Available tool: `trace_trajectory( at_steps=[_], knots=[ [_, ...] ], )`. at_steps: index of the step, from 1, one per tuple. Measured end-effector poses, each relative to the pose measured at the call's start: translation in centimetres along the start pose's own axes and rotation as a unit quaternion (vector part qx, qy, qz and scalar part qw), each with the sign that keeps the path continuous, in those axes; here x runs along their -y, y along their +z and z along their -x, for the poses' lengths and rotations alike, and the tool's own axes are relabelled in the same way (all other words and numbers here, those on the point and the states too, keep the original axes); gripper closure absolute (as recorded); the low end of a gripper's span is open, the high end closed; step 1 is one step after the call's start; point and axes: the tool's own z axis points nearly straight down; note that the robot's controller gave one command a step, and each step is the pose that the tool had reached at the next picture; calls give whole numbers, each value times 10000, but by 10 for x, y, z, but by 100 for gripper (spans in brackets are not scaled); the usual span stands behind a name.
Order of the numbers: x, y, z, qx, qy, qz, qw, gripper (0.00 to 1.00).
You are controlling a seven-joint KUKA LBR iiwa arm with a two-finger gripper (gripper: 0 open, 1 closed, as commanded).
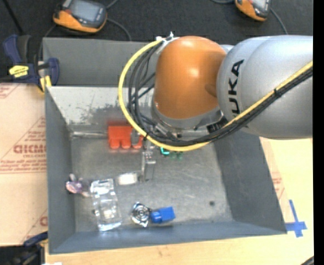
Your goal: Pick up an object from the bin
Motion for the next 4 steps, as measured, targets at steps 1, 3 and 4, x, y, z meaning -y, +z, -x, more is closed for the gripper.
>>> trace_trajectory(
  at_steps=[1,3,4],
  knots=[
    [20,132,2,3,-286,-12,9996,0],
    [3,140,7,21,-814,0,9967,0],
    [55,148,50,56,-1376,-16,9905,0]
  ],
)
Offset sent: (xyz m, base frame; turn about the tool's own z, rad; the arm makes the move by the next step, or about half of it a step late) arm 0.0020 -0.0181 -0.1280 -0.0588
